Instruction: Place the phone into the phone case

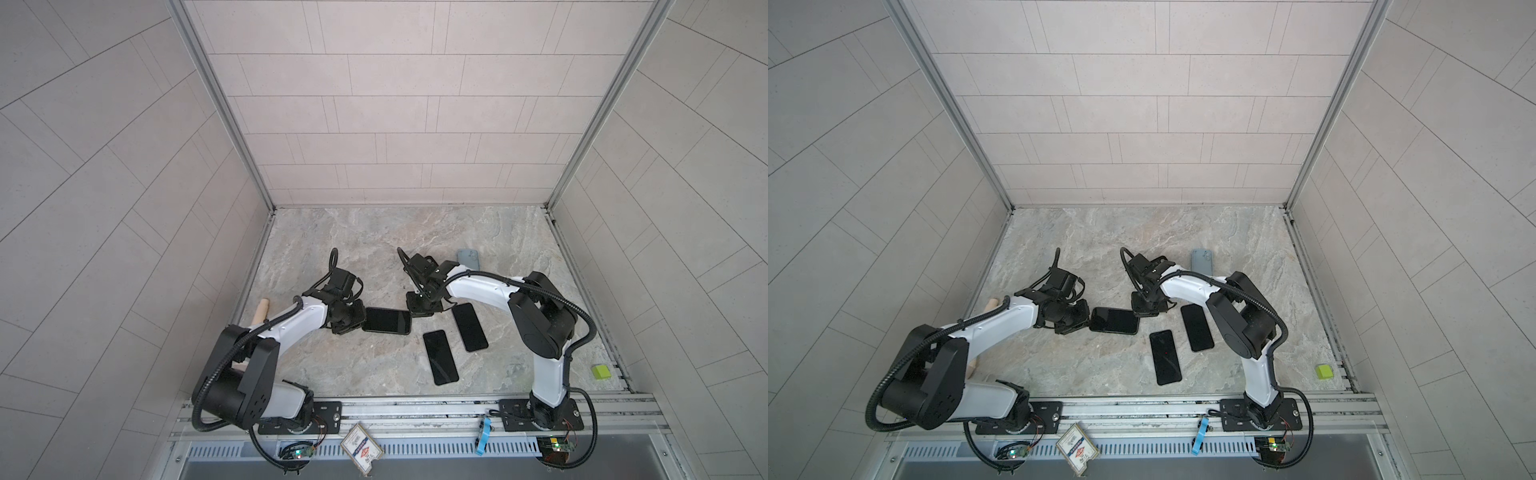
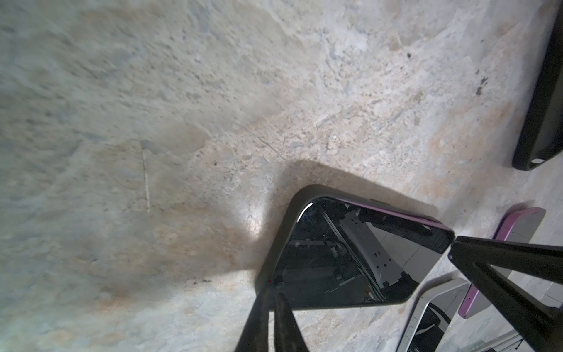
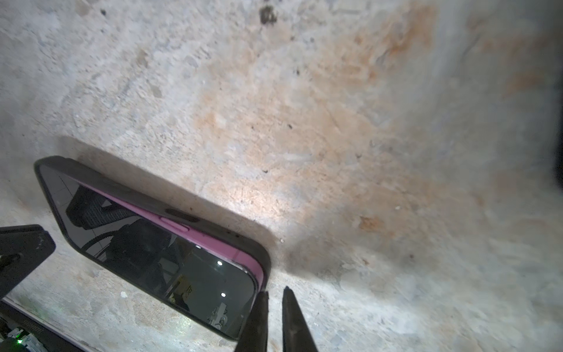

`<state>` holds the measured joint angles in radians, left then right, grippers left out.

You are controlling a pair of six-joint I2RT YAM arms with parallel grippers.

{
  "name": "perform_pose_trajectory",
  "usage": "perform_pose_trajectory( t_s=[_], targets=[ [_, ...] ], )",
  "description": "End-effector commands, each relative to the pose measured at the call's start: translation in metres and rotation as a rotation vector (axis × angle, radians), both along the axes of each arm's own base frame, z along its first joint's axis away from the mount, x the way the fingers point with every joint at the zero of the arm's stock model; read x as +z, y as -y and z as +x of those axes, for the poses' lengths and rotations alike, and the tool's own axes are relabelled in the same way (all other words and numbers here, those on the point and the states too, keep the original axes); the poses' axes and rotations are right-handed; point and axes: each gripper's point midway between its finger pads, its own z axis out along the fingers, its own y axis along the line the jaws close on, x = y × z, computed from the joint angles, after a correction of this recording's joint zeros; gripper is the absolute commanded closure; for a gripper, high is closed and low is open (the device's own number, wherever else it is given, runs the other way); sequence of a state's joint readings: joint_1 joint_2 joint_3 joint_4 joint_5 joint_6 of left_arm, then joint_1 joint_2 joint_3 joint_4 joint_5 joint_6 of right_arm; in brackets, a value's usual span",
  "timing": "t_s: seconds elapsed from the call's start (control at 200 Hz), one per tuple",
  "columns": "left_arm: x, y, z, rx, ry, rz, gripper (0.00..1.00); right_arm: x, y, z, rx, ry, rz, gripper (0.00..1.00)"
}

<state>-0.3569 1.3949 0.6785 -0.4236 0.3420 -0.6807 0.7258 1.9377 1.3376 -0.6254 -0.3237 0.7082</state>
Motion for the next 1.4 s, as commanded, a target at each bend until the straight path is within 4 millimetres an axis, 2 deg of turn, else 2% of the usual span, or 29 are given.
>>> perform_pose_trajectory(
  t_s=[0.0,0.305,0.686,1.116,1.396],
  targets=[
    [-0.004,0.001,-0.002,-0.002,-0.014,0.002,0.87,0.003,-0.001,0.005,0.010,0.006,0.002,0.86],
    [-0.008,0.002,-0.003,-0.006,-0.022,0.006,0.87,0.012,-0.006,0.011,0.012,0.033,0.025,0.87],
    [-0.018,0.001,-0.006,-0.011,-0.042,0.013,0.87,-0.008,-0.004,0.007,0.006,-0.009,0.002,0.87],
    [-0.021,0.001,-0.008,-0.014,-0.049,0.014,0.87,-0.020,-0.001,0.004,0.002,-0.034,-0.017,0.88],
    [-0.021,0.002,-0.006,-0.013,-0.049,0.010,0.87,-0.033,-0.001,-0.007,0.005,-0.068,-0.037,0.89]
  ],
)
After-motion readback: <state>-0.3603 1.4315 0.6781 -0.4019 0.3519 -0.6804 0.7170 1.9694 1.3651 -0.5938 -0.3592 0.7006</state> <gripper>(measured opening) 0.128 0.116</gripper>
